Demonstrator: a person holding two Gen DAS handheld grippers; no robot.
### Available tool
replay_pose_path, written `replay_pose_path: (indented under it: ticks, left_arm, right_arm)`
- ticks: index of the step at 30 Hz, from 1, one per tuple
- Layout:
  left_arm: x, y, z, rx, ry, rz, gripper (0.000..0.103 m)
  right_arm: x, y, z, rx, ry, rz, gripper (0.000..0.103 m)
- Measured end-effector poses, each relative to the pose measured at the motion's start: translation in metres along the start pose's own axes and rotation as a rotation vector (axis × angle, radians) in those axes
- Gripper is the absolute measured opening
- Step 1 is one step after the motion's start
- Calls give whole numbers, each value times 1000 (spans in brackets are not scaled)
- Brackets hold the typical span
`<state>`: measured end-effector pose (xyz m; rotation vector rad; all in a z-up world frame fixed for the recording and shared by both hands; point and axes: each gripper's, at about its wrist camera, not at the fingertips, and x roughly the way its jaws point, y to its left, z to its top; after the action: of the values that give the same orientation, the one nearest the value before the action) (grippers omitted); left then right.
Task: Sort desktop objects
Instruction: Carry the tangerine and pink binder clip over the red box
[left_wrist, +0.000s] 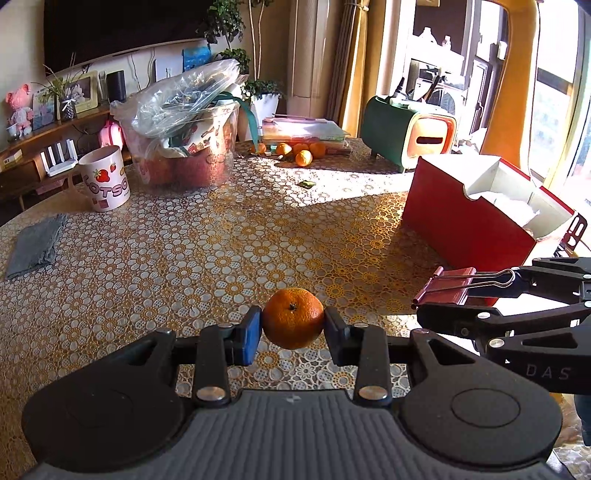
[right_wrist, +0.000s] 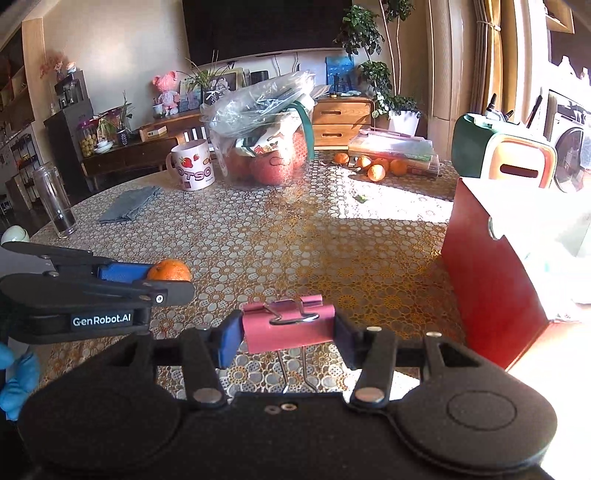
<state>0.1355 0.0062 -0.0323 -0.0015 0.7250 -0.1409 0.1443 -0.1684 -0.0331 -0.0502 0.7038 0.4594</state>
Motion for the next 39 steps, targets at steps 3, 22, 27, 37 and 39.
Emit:
replay_pose_path:
  ticks: [3,22,27,37,39]
  left_arm:
    - [-11,-16,2,10,-15,-20,35]
    - [-25,-143,31,162,-83,-186,35]
    - [-18,-171,43,204,-93,-217,35]
    - [13,-217,67,276,-97,-245,35]
    - [21,-223,71,283,-89,-244,35]
  right_arm:
    - [-18,-6,-2,2,-23,3,51]
    - [-114,-88,-10,47,-149,-87,51]
    - [-122,-118,-6,64,-158,-135,51]
    - [-122,-174,6,85,-171,-215,52]
    - [-118,-184,9,92,-168,-229,51]
